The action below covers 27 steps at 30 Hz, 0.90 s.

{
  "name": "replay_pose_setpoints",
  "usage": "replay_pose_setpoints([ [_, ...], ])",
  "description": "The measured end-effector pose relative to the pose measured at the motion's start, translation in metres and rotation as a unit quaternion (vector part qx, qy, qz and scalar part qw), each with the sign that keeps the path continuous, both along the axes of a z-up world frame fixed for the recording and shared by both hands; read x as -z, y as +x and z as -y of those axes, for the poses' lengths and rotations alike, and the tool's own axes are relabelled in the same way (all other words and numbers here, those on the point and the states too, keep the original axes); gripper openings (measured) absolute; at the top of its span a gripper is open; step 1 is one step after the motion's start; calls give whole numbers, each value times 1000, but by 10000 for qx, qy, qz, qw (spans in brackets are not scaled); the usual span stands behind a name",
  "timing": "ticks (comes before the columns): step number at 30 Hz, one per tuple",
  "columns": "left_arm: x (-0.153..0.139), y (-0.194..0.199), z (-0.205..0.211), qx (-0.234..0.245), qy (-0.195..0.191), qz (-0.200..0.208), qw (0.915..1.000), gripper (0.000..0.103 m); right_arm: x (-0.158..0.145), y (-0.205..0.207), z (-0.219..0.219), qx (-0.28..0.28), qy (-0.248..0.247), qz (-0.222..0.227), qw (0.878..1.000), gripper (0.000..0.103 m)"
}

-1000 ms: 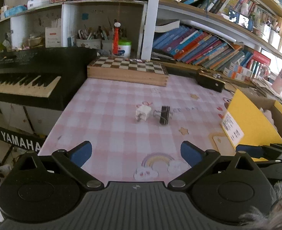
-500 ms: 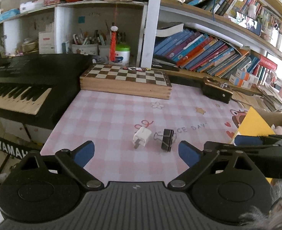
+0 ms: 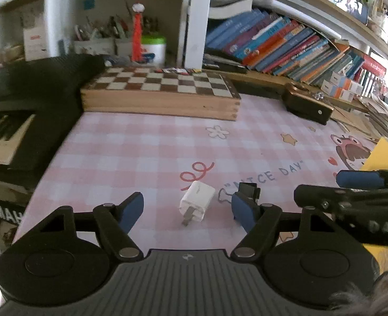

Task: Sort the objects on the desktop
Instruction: 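Close the left gripper on the white charger plug while the right gripper grasps the binder clip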

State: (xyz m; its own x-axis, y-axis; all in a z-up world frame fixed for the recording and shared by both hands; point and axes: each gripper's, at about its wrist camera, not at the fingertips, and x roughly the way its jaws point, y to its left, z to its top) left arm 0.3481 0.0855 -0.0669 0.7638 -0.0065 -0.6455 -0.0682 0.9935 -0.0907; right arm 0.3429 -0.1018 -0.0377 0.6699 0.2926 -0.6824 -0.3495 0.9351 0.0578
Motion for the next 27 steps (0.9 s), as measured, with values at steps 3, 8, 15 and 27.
replay_pose_setpoints([
  [3,10,13,5,191,48,-32,9998,65,2,3,-2,-44,-44,-32,10000,71],
  [8,23,29,9,336,263,-284,9987,43,5,6,-7,-124,-55,-124,9998,71],
  [15,15,16,-13,277,118,-318,9990,23,14,12,-24,-326,-56,-263,9991,70],
  [27,-13,-52,-47,-530,-425,-146,9976,23,53,24,-59,-177,-233,-312,9991,45],
])
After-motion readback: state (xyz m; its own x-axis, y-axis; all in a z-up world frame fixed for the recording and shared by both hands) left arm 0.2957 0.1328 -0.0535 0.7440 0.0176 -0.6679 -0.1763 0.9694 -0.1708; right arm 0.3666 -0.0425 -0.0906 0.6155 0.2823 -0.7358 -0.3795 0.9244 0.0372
